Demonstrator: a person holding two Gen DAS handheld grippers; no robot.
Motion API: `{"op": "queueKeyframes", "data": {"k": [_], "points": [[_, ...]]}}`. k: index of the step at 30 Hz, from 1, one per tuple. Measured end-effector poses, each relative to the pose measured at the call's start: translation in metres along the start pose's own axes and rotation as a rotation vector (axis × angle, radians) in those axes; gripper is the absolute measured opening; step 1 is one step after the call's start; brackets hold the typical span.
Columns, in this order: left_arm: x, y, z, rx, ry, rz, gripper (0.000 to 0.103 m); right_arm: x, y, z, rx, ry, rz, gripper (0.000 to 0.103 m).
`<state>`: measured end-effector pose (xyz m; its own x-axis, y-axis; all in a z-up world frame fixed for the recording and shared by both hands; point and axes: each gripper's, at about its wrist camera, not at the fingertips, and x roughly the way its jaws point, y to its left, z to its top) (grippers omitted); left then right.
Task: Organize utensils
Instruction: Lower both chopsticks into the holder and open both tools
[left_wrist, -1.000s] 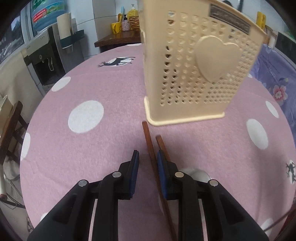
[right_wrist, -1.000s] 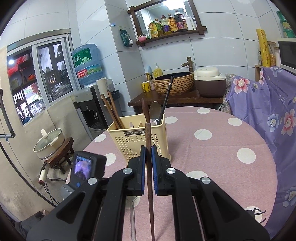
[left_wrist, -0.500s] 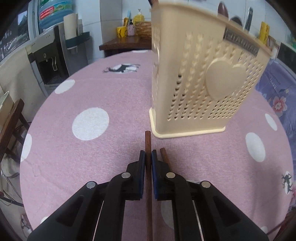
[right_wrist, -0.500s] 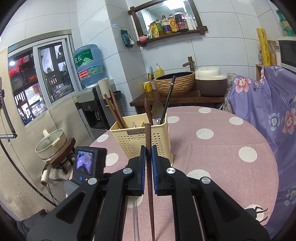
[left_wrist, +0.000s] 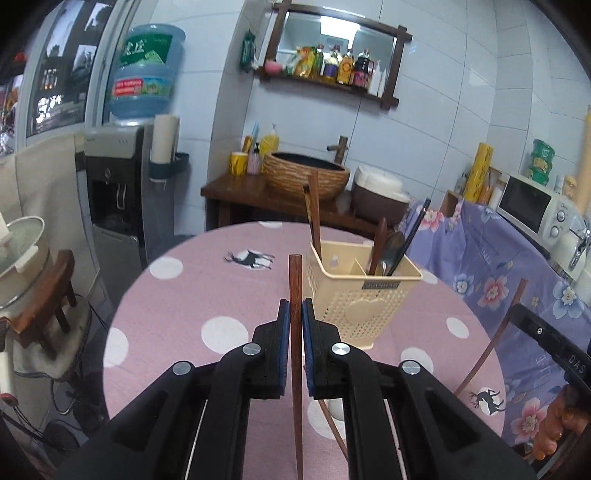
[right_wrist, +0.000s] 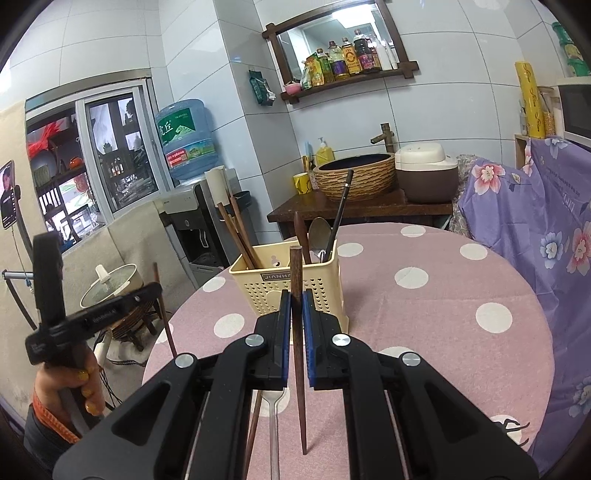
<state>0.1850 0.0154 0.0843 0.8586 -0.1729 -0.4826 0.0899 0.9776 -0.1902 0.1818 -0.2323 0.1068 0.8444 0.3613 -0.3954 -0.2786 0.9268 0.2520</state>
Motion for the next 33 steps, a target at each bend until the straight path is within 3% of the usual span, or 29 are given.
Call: {"op": "queueKeyframes", "data": {"k": [15,20,28,33], "points": [[-0.006,-0.003,0.021,0.005,-0.038,-0.032,0.008,0.002,0.011,0.023,-0.032,0.000,0.022,0.007],[-0.016,-0.011,0.061,0.004,-0.066,-0.079,0.008,0.000,0.024,0.069,-0.068,-0.037,0.037,0.007],[-0.029,-0.042,0.152,0.008,-0.193,-0.068,0.008,-0.004,0.046,0.170,-0.102,-0.198,-0.036,0.007],[-0.007,-0.060,0.159,0.023,-0.211,-0.036,0.008,0.022,0.044,0.179,-0.093,-0.217,-0.090,0.007]]}}
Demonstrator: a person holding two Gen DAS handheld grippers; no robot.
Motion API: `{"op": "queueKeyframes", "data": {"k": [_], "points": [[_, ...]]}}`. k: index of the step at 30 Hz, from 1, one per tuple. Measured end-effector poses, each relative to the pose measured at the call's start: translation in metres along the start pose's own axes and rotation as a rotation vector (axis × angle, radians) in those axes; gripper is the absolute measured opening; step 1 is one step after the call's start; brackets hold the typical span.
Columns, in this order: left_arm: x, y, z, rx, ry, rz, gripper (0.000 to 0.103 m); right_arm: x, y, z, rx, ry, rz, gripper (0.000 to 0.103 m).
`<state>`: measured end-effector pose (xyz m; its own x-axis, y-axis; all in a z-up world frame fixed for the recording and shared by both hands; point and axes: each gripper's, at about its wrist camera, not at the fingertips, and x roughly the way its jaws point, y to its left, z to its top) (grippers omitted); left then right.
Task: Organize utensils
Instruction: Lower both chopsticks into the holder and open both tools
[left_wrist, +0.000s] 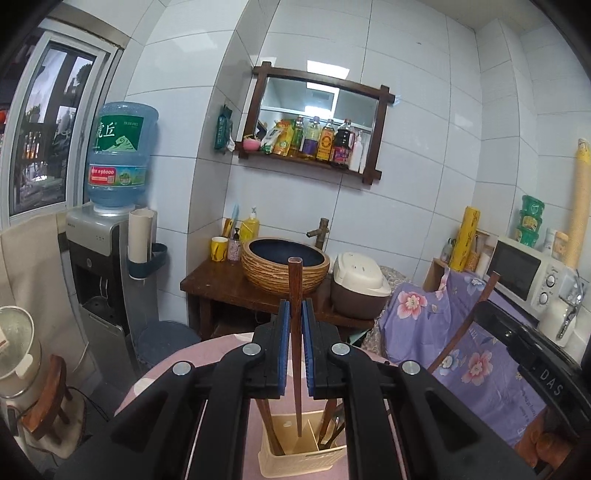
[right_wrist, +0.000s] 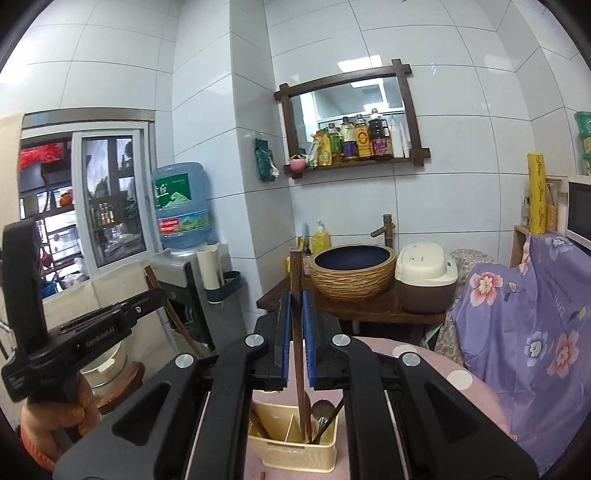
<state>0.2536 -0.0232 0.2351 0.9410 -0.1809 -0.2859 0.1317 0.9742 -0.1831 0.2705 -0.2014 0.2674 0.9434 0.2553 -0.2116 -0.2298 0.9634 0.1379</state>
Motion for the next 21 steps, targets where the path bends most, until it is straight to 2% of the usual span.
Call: {"op": "queueKeyframes", "data": {"k": [6,14,18,21], "points": [[0.036,-0.001,-0.045,0.006,0.080,0.033,0.008,0.038,-0.010,-0.048,0.030,0.080,-0.016,0.007],[0.066,0.013,-0.104,-0.021,0.201,0.043,0.008,0.064,-0.018,-0.099,0.054,0.160,-0.020,0.007],[0.072,0.017,-0.113,-0.026,0.214,0.056,0.007,0.071,-0.023,-0.110,0.068,0.185,-0.021,0.007],[0.071,0.017,-0.112,-0.029,0.224,0.032,0.007,0.072,-0.025,-0.114,0.070,0.189,-0.021,0.008]]}}
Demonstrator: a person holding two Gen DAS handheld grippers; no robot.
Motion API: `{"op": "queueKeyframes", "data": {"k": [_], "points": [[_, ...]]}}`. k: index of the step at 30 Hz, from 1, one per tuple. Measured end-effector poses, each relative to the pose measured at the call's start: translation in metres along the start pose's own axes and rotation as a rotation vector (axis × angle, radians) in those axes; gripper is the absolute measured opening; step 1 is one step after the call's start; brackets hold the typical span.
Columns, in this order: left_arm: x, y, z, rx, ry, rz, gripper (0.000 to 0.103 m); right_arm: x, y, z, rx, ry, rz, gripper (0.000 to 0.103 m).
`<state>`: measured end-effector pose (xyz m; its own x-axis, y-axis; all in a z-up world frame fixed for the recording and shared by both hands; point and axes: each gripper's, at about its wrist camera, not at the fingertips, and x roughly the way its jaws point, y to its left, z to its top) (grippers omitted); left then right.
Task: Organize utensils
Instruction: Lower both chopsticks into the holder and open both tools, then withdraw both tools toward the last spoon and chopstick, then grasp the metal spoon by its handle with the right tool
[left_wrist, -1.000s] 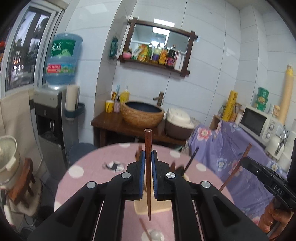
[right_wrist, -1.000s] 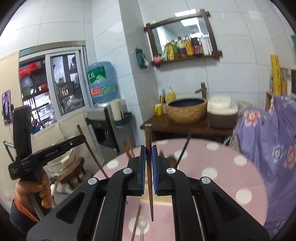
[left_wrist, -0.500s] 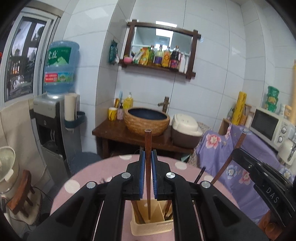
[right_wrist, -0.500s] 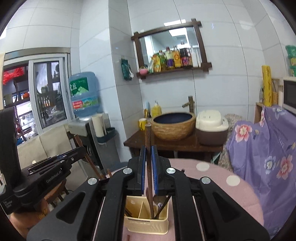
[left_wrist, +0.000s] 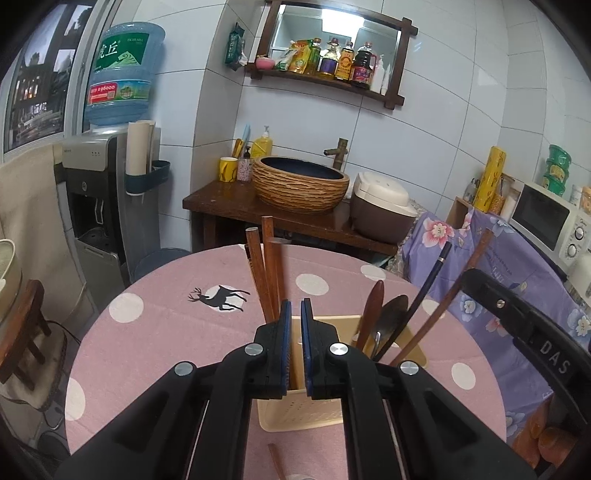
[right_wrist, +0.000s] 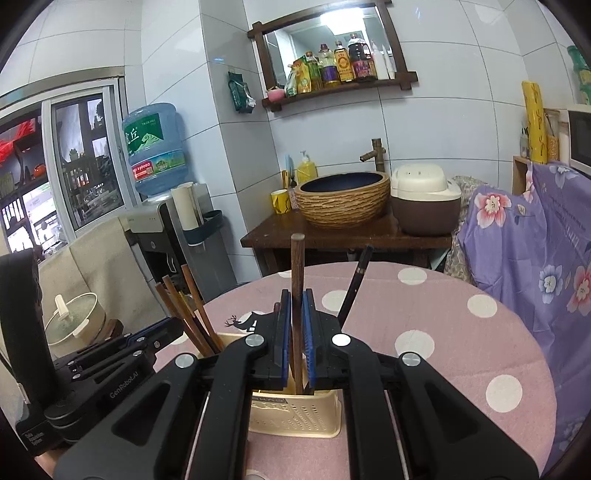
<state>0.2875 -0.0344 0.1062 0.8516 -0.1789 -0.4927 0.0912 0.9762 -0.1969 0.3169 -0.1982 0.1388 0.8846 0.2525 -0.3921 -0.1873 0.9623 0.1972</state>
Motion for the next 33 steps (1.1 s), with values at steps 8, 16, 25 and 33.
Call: {"op": "queueKeyframes", "data": {"k": [8,16,25,33], "points": [[-0.031,0.007,-0.019,0.008,-0.057,-0.023,0.065,-0.022,-0.001,-0.022,-0.053,-0.052,-0.030,0.051],[-0.057,0.039,-0.085,0.004,-0.003,0.050,0.090,-0.041,0.004,-0.085,-0.114,0.084,0.008,0.065],[-0.045,0.073,-0.155,-0.054,0.195,0.107,0.091,-0.040,0.019,-0.181,-0.163,0.274,0.033,0.060],[-0.056,0.076,-0.175,-0.044,0.190,0.113,0.091,-0.044,0.020,-0.227,-0.140,0.379,0.055,0.056]]}}
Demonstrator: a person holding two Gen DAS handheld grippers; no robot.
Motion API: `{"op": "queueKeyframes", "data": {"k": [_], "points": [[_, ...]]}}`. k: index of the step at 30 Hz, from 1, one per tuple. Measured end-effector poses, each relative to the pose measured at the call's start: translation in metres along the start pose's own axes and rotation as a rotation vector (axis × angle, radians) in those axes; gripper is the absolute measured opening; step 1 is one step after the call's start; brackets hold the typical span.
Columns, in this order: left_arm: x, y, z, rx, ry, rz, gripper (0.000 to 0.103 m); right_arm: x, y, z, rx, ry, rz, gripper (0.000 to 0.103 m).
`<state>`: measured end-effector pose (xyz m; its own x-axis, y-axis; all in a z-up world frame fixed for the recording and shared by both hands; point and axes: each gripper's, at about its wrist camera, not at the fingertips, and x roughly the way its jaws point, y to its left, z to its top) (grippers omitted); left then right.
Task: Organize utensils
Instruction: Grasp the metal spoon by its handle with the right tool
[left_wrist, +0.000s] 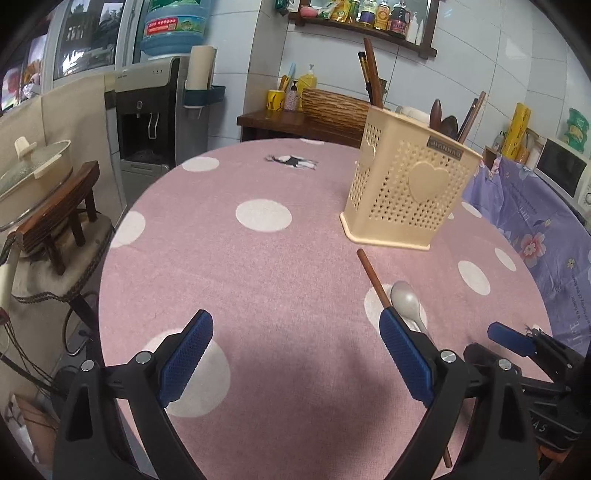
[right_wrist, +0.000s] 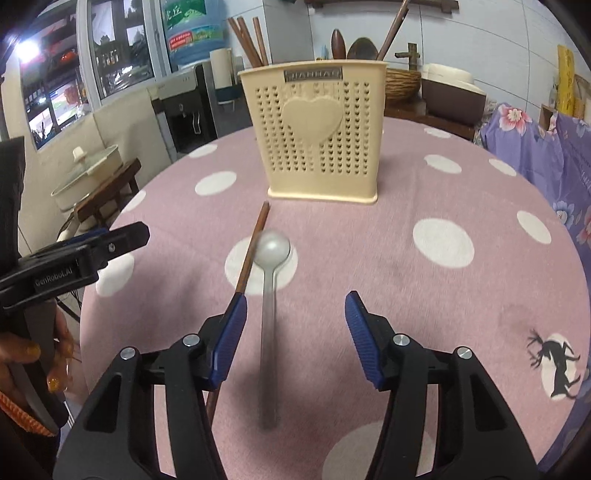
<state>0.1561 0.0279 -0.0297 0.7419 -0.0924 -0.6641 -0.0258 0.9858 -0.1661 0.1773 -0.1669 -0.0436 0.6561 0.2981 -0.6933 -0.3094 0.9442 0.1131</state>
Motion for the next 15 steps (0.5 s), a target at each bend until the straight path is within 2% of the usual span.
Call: {"op": "queueKeyframes", "data": {"k": [2,3,9,11,15], "points": [[0.004,-0.002,-0.004,0.002,0.029,-0.026,0.091,0.003,0.004,-0.003,-0.008,0.016,0.005,0.054],[0.006,-0.003,-0.006,0.005,0.035,-0.026,0.091,0.005,0.006,-0.004,-0.021,0.027,-0.005,0.047],[0.006,-0.006,-0.010,0.021,0.049,-0.030,0.091,0.023,0.019,-0.010,-0.069,0.086,-0.023,0.029],[0.006,-0.006,-0.010,0.022,0.049,-0.030,0.091,0.024,0.022,-0.011,-0.083,0.079,-0.047,0.025],[0.008,-0.008,-0.010,0.026,0.054,-0.028,0.091,0.025,0.016,-0.010,-0.060,0.077,-0.071,0.010]]}}
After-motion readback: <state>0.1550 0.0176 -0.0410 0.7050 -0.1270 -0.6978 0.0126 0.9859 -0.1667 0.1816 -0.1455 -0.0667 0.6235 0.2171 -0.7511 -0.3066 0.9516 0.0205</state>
